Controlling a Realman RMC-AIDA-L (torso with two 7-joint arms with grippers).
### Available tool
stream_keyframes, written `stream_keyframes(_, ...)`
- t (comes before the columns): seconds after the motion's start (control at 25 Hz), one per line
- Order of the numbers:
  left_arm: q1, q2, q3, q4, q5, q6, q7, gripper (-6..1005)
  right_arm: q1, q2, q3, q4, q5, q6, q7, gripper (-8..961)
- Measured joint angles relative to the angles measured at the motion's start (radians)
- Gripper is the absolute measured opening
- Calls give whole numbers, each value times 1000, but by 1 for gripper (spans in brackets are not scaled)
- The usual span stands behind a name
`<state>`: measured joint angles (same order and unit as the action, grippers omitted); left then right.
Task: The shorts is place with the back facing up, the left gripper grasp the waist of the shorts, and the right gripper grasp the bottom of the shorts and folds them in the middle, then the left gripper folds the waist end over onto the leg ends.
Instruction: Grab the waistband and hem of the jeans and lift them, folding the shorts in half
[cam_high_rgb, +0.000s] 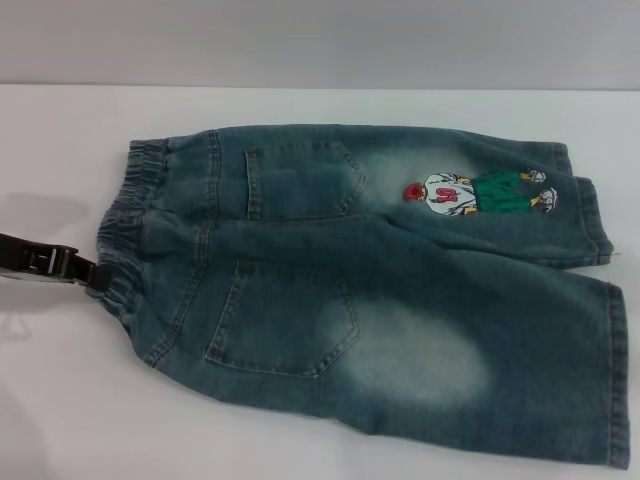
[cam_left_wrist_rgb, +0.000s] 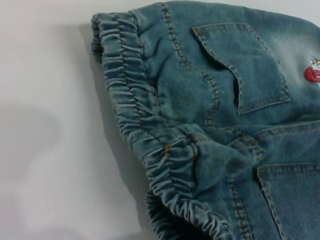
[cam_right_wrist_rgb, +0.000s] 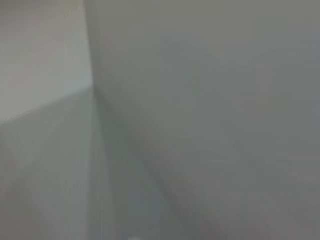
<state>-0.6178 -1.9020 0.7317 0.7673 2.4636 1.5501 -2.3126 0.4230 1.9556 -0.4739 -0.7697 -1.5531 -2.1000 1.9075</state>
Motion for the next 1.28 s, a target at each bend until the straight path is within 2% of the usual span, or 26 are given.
stream_keyframes(0.16,-5,0,3,0,2,1,0,41,23,-15,1,-44,-178,-71,3,516)
stream_keyframes(0.36,-11,0,9,0,4,1,1,41,40,-24,-3,-95,-398,-80,-23,517)
stream_keyframes(0.8,-12,-5,9,0,5,1,-5,42,43,-34,-11,-107,-639,-86,-103,516)
stream_keyframes(1.28,-16,-13,11,0,5,1,-7,42,50,-41,-1,-109,-833,-80,-153,517)
